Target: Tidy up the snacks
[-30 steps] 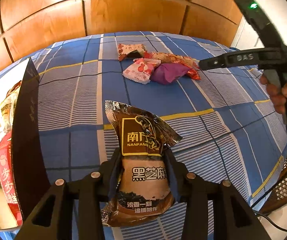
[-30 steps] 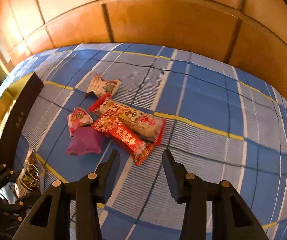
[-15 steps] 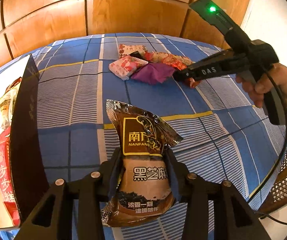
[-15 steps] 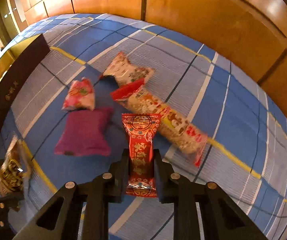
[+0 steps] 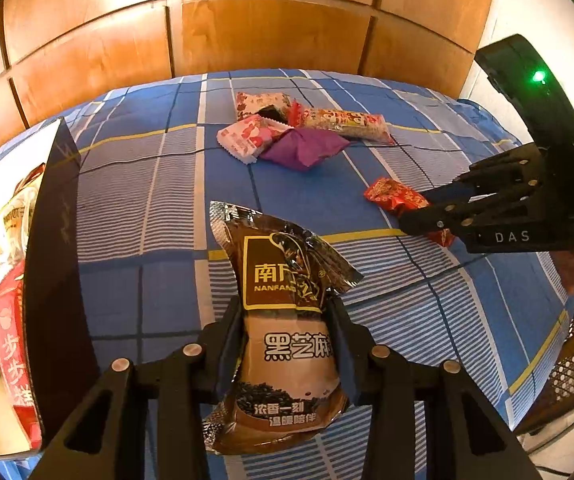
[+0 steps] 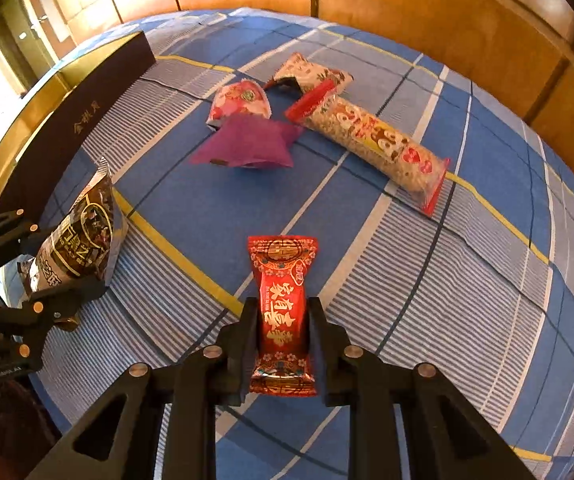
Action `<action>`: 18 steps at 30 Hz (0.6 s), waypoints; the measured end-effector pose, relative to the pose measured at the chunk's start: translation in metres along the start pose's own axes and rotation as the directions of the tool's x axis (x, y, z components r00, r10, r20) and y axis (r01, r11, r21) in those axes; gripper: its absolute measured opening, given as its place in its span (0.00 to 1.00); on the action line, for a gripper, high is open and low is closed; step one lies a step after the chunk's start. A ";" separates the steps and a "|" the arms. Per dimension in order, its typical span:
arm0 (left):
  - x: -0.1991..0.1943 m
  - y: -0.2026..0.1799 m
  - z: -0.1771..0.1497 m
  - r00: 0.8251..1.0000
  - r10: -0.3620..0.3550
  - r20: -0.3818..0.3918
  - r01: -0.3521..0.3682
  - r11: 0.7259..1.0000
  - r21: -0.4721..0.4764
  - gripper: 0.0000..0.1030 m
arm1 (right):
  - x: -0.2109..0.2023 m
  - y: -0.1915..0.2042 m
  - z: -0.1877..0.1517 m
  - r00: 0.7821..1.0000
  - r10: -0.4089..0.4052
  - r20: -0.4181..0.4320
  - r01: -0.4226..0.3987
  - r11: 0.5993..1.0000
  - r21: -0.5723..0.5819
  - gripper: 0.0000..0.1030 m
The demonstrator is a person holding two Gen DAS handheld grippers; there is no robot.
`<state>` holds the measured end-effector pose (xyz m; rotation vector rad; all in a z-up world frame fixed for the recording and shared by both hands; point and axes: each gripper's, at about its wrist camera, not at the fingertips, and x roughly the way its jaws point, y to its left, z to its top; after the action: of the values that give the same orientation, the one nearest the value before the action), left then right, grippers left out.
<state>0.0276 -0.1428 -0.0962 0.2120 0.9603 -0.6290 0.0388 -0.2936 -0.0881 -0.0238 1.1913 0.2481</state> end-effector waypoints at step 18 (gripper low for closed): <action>-0.082 0.030 0.018 0.978 -0.142 0.151 0.161 0.980 -0.117 0.33 | -0.007 0.024 -0.019 0.991 -0.103 0.082 0.115 0.980 -0.164 0.23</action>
<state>0.0240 -0.0933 -0.0226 -0.0212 0.8808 -0.7099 0.0144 -0.2739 -0.0861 -0.2255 1.0903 0.2507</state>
